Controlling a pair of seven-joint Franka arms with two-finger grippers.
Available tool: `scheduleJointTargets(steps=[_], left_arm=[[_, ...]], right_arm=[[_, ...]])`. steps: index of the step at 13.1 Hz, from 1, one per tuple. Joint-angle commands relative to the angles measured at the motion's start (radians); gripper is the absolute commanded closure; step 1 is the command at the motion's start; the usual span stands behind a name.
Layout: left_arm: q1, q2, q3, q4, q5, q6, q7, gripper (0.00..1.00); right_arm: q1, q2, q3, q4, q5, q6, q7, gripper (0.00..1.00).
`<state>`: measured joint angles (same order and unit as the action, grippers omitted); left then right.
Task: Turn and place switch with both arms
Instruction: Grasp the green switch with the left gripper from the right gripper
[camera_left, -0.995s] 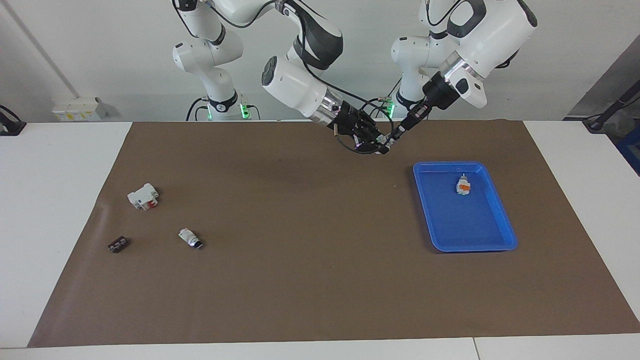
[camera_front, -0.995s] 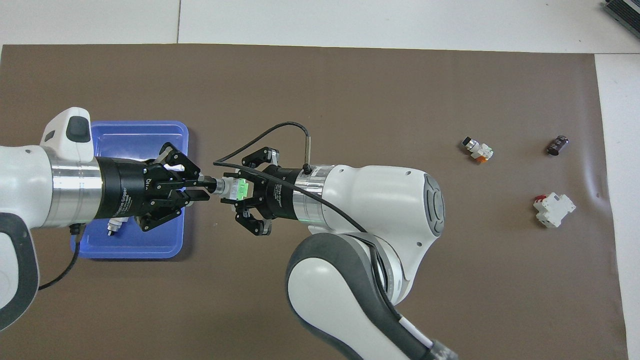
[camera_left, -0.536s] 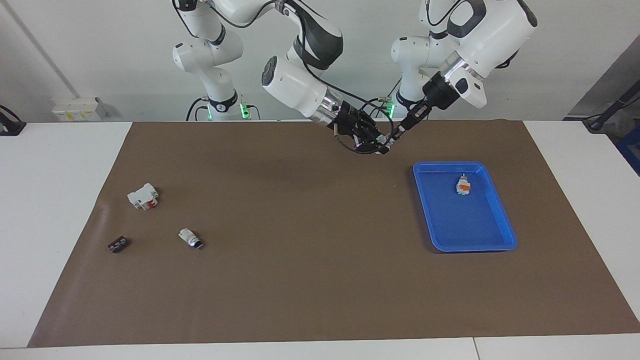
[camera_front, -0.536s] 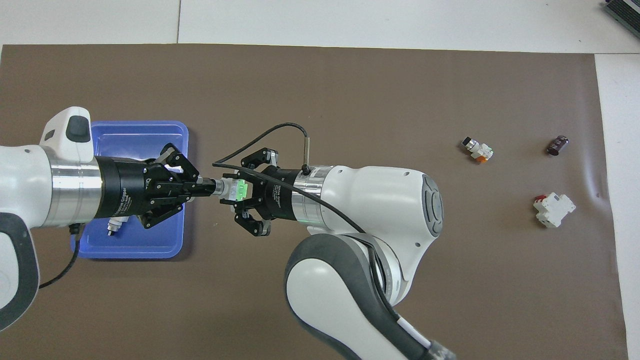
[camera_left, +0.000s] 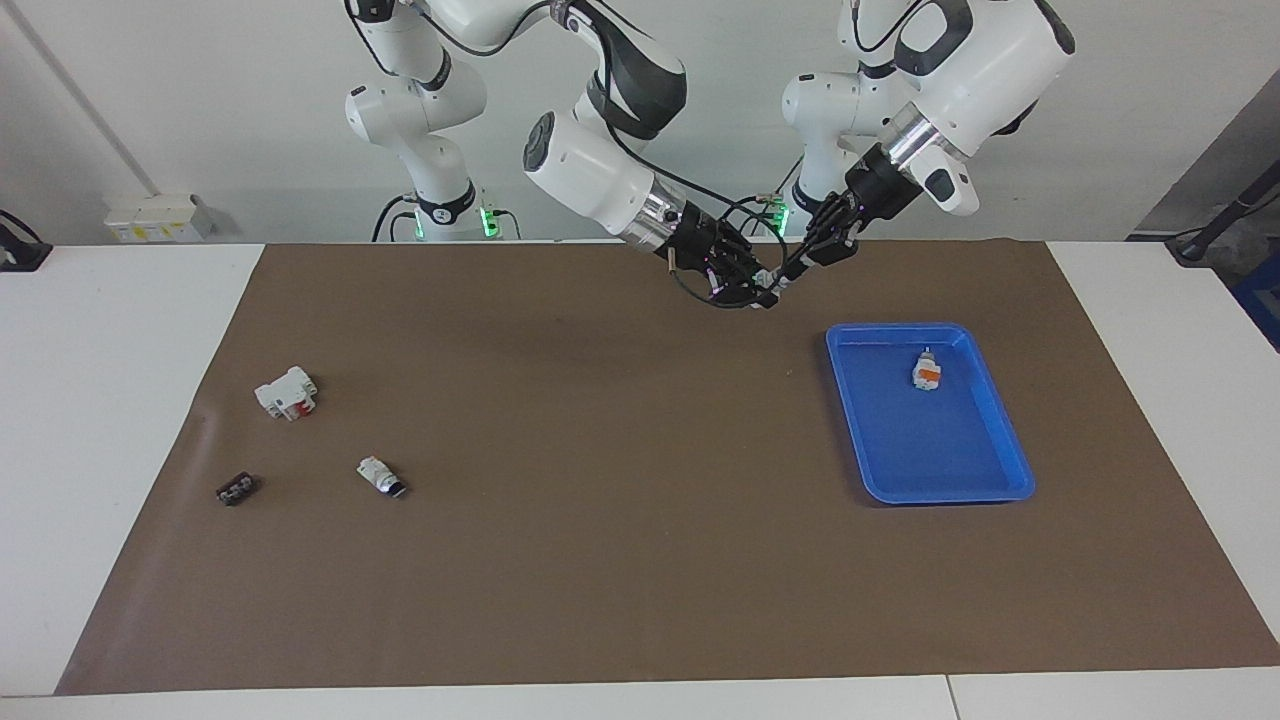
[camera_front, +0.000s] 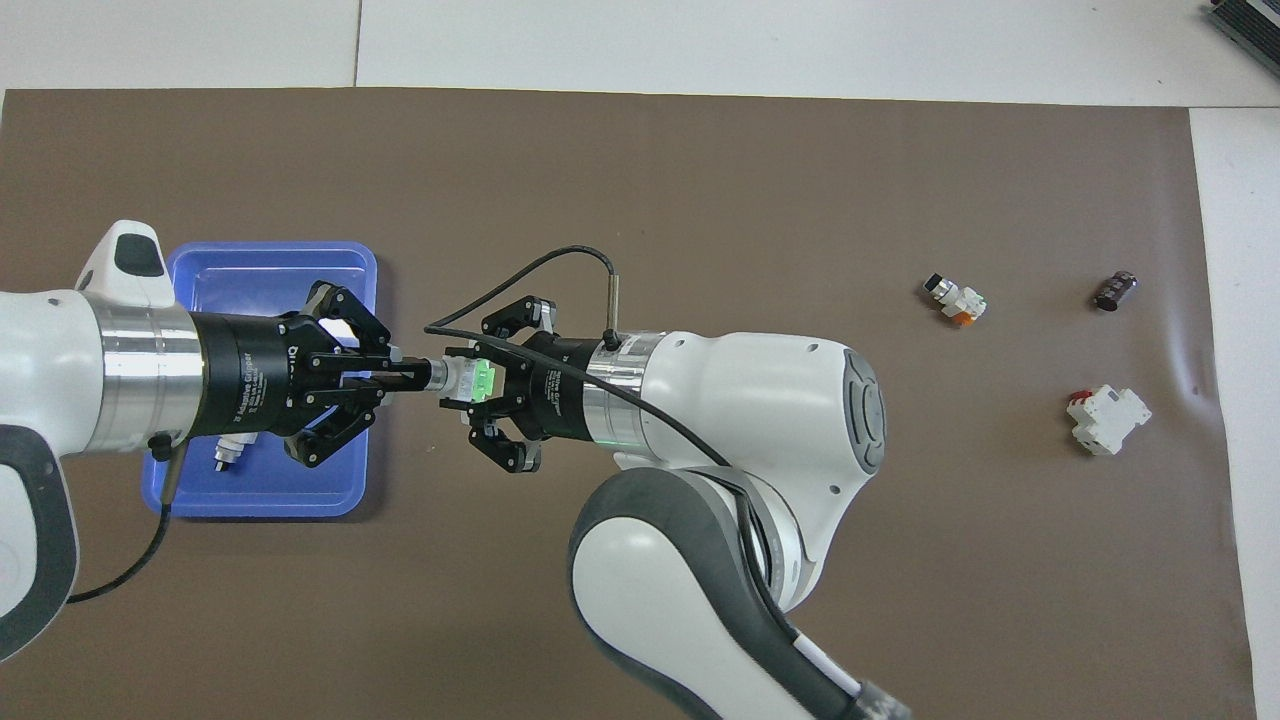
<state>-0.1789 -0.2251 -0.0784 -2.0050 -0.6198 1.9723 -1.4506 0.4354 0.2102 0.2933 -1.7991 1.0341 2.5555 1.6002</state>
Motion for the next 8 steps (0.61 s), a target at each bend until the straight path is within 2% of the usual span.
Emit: scheduleJointTargets(steps=[1, 8], left_arm=[[-0.005, -0.014, 0.006, -0.021, 0.058, 0.056, -0.274, 1.0], [0.026, -0.014, 0.008, -0.026, 0.16, 0.051, -0.777, 1.0]], right_arm=[[-0.003, 0.011, 0.004, 0.021, -0.017, 0.014, 0.021, 1.0], [-0.006, 0.011, 0.004, 0.027, -0.014, 0.012, 0.026, 1.0]])
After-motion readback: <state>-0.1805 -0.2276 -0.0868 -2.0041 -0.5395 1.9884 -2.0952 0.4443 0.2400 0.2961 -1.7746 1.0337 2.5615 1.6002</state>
